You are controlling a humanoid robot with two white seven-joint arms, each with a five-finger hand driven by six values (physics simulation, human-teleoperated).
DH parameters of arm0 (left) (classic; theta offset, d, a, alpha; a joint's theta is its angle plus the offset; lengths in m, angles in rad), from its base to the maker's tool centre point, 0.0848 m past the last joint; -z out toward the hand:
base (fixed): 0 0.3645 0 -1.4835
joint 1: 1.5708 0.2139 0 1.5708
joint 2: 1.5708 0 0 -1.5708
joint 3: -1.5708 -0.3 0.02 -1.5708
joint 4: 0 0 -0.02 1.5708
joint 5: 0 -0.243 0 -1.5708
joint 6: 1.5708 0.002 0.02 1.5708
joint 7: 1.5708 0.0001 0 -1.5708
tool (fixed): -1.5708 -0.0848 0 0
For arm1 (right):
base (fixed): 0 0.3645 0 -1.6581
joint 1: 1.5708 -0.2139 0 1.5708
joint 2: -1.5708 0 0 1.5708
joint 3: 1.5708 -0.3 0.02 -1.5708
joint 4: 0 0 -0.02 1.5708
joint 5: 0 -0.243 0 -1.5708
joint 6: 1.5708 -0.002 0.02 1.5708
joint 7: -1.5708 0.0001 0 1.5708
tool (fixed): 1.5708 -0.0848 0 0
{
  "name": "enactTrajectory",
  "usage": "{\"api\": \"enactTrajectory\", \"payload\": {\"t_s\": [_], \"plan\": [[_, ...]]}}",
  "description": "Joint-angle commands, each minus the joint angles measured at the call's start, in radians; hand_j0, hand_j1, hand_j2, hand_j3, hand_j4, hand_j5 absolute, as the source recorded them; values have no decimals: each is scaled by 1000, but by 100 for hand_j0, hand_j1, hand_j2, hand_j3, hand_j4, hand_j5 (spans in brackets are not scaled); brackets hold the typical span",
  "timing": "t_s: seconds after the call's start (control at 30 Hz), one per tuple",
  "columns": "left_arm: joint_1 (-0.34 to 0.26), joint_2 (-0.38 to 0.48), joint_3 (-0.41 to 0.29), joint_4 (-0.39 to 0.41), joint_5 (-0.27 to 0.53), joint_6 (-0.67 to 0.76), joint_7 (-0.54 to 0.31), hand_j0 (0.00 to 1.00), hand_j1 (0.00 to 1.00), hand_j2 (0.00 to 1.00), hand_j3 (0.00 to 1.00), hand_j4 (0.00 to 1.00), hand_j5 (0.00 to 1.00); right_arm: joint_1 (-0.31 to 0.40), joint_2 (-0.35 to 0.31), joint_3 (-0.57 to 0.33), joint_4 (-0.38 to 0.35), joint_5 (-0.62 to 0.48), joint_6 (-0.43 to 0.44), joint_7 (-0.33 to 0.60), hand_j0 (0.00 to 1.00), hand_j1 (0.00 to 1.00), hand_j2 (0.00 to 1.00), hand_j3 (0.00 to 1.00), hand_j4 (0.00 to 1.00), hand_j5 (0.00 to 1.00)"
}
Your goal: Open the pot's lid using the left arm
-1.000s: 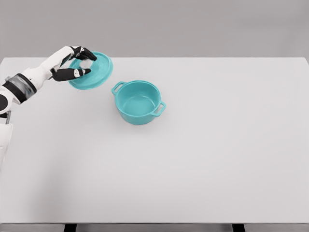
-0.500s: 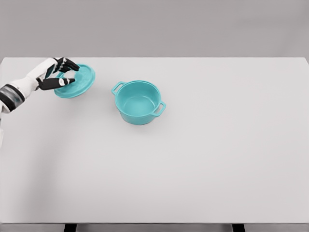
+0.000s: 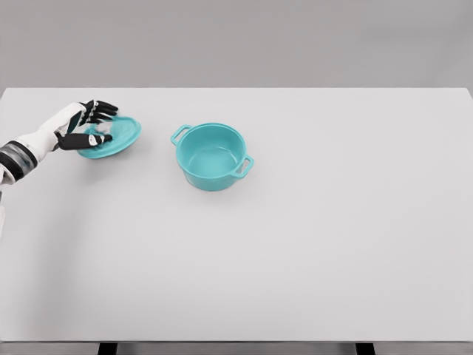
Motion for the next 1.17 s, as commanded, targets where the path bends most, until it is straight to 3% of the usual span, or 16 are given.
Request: {"api": "enactTrajectory", "payload": {"t_s": [0.0,0.13,0.2,0.43,0.53,0.7,1.13], "plan": [[0,1,0,-2,6,0,0,85,85,85,85,85,85,0,0,0,0,0,0,0,100,100,100,100,100,100],[5,1,0,-8,8,-1,0,87,87,87,87,87,87,0,0,0,0,0,0,0,100,100,100,100,100,100],[6,2,0,-10,8,-1,0,100,100,100,100,100,100,0,0,0,0,0,0,0,100,100,100,100,100,100],[25,47,9,-20,17,0,0,100,100,100,100,100,100,0,0,0,0,0,0,0,100,100,100,100,100,100],[49,73,103,-20,18,-1,0,100,100,100,100,100,100,0,0,0,0,0,0,0,100,100,100,100,100,100],[57,93,141,-16,20,-1,0,100,100,100,100,100,100,0,0,0,0,0,0,0,100,100,100,100,100,100],[64,93,141,-17,18,-1,0,100,100,100,100,100,100,0,0,0,0,0,0,0,100,100,100,100,100,100]]}}
